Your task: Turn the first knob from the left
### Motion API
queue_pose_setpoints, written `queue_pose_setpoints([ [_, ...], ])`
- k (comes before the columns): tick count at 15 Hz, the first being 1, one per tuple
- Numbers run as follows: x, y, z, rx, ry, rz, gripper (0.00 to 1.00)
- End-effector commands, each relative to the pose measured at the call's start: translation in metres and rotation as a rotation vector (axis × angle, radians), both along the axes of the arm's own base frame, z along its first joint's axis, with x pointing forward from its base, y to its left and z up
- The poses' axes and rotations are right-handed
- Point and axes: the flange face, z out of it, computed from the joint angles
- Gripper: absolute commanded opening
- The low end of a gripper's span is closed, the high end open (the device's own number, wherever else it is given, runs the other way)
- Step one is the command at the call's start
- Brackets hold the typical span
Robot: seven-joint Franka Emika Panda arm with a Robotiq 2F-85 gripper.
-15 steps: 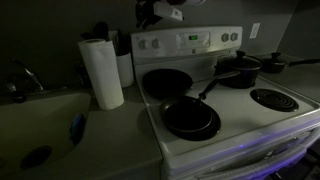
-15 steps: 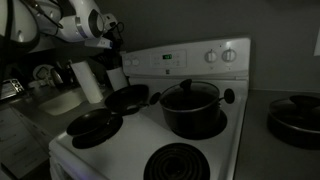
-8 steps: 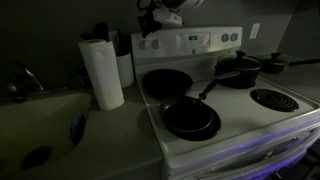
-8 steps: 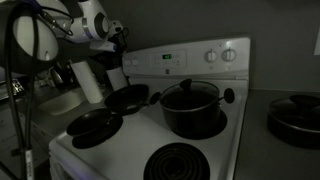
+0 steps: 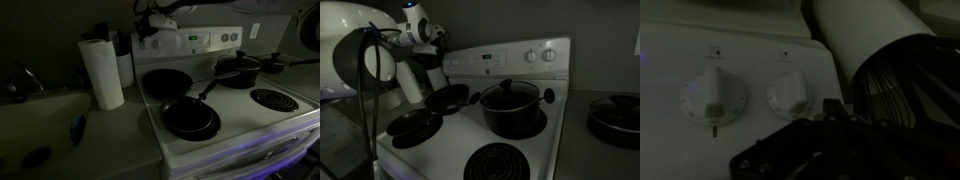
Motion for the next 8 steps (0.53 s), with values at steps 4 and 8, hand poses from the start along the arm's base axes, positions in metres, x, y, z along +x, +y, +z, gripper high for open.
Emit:
queue_pose_setpoints([
  [4, 0.0050, 0.0055, -0.0030, -0.053, -0.037, 0.035, 0.00],
  [8, 0.0047, 0.0045, -0.0002, -0.119, -0.058, 0.014, 0.00],
])
